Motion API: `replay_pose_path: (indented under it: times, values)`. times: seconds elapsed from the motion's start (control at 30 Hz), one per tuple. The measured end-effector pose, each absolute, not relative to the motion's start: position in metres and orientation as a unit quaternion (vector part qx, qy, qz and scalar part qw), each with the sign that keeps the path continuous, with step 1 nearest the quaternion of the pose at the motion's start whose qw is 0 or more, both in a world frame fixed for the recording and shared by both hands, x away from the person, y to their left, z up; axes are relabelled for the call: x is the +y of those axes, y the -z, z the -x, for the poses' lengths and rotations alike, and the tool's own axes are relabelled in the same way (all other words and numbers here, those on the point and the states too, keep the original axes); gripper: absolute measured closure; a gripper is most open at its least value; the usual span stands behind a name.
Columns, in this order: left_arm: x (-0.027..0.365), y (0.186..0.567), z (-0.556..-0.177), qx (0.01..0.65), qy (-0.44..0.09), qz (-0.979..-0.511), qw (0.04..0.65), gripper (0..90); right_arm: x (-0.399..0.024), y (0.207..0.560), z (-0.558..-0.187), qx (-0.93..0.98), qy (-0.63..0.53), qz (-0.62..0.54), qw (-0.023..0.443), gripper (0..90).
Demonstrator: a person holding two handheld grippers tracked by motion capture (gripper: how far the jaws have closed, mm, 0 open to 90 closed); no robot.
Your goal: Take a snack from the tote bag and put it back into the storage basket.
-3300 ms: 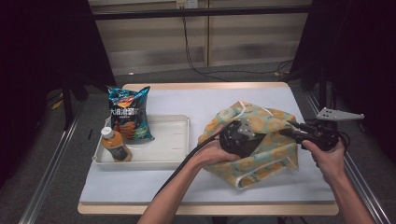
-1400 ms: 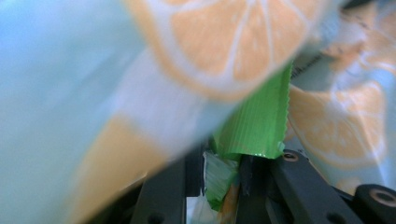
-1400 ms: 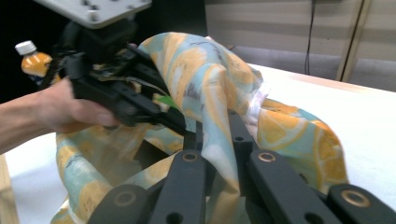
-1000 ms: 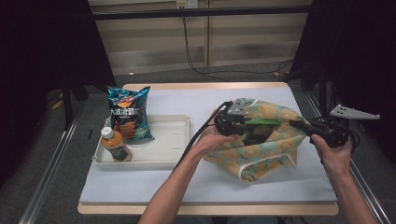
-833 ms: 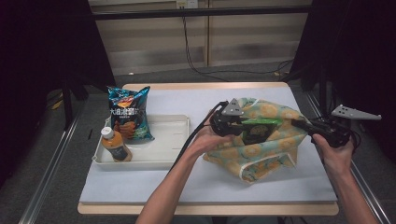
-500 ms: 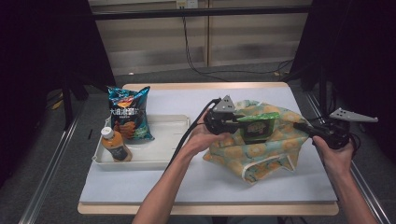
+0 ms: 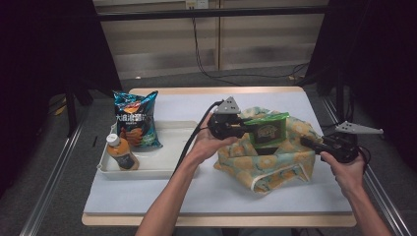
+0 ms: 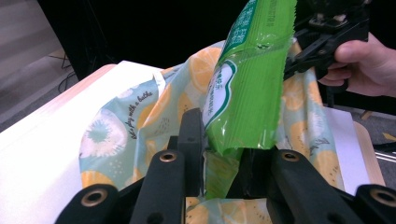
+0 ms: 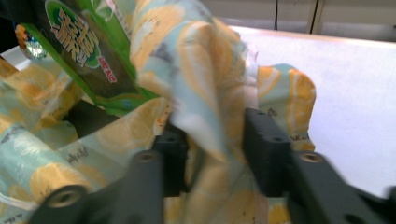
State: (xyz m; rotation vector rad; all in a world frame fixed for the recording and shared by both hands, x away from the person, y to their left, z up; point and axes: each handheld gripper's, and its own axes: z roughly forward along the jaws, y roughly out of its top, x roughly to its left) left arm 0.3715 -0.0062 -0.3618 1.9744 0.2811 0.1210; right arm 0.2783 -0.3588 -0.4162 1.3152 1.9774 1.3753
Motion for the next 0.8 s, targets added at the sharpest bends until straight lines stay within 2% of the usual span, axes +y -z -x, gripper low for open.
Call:
replay_pose_path:
  times: [0.2, 0.43, 0.8]
  values:
    - [0.001, 0.352, -0.372, 0.12, -0.049, -0.822, 0.554, 73.9, -0.362, 0.403, -0.269, 0.689, -0.519, -0.456, 0.217, 35.9]
    - [0.009, 0.338, -0.367, 0.111, -0.055, -0.821, 0.558, 73.9, -0.357, 0.395, -0.259, 0.688, -0.541, -0.434, 0.212, 25.1]
    - [0.032, 0.319, -0.365, 0.118, -0.057, -0.813, 0.567, 73.9, -0.354, 0.388, -0.248, 0.689, -0.545, -0.427, 0.213, 13.1]
